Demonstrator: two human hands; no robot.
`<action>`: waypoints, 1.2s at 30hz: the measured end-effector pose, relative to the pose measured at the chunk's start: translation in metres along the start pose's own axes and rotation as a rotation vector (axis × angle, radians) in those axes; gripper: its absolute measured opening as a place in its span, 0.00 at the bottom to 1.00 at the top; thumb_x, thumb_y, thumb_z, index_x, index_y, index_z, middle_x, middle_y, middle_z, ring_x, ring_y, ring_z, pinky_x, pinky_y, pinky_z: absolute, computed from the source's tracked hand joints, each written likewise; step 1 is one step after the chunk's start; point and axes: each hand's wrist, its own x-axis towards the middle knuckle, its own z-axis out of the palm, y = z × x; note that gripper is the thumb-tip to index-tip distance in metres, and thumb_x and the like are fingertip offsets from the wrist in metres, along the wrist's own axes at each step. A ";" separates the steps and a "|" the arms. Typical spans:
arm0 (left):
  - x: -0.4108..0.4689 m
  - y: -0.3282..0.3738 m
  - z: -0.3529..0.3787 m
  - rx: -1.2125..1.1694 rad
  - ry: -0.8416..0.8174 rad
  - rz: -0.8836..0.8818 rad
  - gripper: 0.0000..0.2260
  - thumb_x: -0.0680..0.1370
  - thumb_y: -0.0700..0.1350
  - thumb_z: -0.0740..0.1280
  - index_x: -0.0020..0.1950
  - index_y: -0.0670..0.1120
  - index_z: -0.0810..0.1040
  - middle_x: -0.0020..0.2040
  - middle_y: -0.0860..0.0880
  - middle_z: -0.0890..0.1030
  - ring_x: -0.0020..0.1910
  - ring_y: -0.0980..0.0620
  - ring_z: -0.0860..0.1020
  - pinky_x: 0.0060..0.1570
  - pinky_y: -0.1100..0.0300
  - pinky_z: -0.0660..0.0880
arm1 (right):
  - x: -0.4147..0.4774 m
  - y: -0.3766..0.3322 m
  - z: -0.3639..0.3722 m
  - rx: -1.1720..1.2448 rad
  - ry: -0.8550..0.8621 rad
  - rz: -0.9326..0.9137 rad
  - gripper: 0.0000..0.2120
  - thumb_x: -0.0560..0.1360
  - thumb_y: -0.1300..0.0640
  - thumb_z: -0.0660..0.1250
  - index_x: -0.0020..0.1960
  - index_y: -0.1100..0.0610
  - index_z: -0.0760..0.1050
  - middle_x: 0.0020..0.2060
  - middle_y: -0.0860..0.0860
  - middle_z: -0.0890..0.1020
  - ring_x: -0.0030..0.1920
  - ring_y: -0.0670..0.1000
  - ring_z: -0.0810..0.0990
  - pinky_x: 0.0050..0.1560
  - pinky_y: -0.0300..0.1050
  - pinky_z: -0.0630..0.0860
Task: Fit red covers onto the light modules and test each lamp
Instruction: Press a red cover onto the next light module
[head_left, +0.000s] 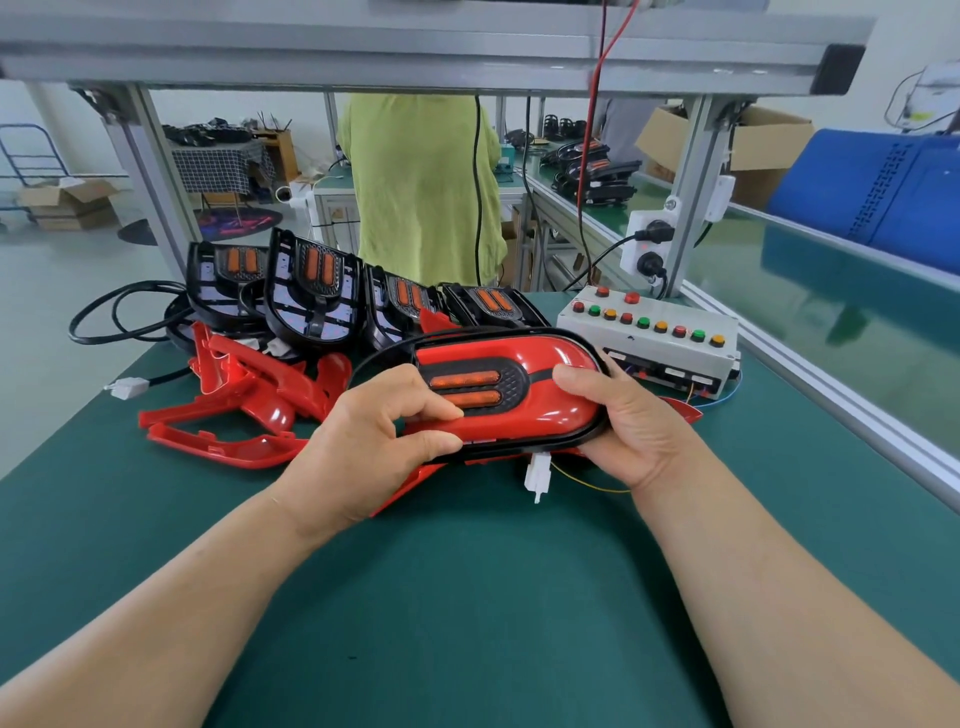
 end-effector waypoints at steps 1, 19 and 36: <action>0.000 0.000 0.000 0.000 0.005 -0.002 0.08 0.71 0.37 0.77 0.46 0.49 0.85 0.43 0.55 0.78 0.47 0.54 0.78 0.52 0.67 0.72 | 0.000 -0.001 0.000 -0.026 -0.001 0.004 0.33 0.67 0.67 0.70 0.72 0.62 0.69 0.61 0.64 0.80 0.55 0.61 0.82 0.56 0.60 0.81; 0.015 -0.014 -0.027 -0.245 -0.017 -0.422 0.32 0.58 0.68 0.76 0.53 0.49 0.82 0.48 0.50 0.83 0.47 0.55 0.79 0.47 0.61 0.77 | 0.000 -0.006 0.000 -0.073 0.029 -0.041 0.29 0.63 0.69 0.71 0.64 0.58 0.76 0.51 0.59 0.84 0.48 0.59 0.85 0.48 0.56 0.84; 0.012 -0.027 -0.015 -0.812 -0.351 -0.720 0.15 0.72 0.47 0.70 0.53 0.39 0.85 0.58 0.38 0.83 0.51 0.45 0.84 0.51 0.57 0.82 | 0.005 0.004 0.004 -0.039 0.000 -0.060 0.35 0.62 0.69 0.72 0.69 0.62 0.72 0.54 0.61 0.82 0.52 0.60 0.83 0.52 0.58 0.83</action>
